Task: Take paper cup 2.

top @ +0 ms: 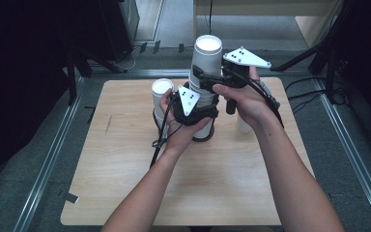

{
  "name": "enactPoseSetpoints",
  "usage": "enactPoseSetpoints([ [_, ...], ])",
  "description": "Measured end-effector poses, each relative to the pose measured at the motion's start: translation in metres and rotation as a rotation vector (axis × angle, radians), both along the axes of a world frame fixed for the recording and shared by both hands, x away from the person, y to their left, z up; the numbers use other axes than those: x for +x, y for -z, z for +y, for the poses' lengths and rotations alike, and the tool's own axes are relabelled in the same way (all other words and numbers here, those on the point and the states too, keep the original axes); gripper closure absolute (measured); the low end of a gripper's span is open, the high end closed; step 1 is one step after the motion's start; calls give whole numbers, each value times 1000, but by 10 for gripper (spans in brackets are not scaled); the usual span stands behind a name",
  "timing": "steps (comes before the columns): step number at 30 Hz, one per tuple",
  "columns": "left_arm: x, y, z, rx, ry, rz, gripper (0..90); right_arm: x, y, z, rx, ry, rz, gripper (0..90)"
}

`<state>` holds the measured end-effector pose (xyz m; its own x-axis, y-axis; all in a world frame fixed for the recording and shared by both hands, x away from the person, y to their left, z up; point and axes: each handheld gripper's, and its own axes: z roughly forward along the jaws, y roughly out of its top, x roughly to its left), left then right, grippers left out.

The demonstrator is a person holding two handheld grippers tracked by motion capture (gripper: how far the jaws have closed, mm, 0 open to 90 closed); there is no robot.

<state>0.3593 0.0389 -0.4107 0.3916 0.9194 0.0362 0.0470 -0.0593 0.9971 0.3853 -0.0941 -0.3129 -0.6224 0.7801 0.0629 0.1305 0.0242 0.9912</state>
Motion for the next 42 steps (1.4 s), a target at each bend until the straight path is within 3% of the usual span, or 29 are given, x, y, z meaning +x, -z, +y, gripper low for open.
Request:
enactPoseSetpoints([
  [4,0,0,1,2,3,1,46,0,2,0,0,-2,0,152],
  [5,-1,0,1,-1,7,-2,48,2,5,-1,2,-12,46,126],
  [6,-1,0,1,-1,7,-2,48,2,5,-1,2,-12,46,126],
  [7,-1,0,1,-1,9,-3,49,5,11,-2,-27,-30,82,102],
  [9,-1,0,2,1,9,-2,50,7,14,-2,-36,-39,112,92],
  [13,-1,0,2,-1,10,0,51,8,16,-3,-37,-46,83,112],
  [14,-1,0,2,0,11,-4,52,6,16,-2,-42,-45,52,123],
  [20,-1,1,2,0,10,-4,53,4,9,-2,2,-29,34,145],
  [28,-1,1,2,1,12,-3,53,2,4,0,9,-9,1,162],
  [31,-1,1,3,5,14,-1,53,1,-4,-2,65,-6,-7,163],
  [35,-1,1,3,4,14,-1,53,-1,-12,0,58,-1,-29,162],
  [37,-1,1,3,4,14,-1,53,-1,-13,0,51,3,-25,160],
  [42,-2,-1,4,-9,19,-3,55,2,-7,1,33,12,38,151],
])
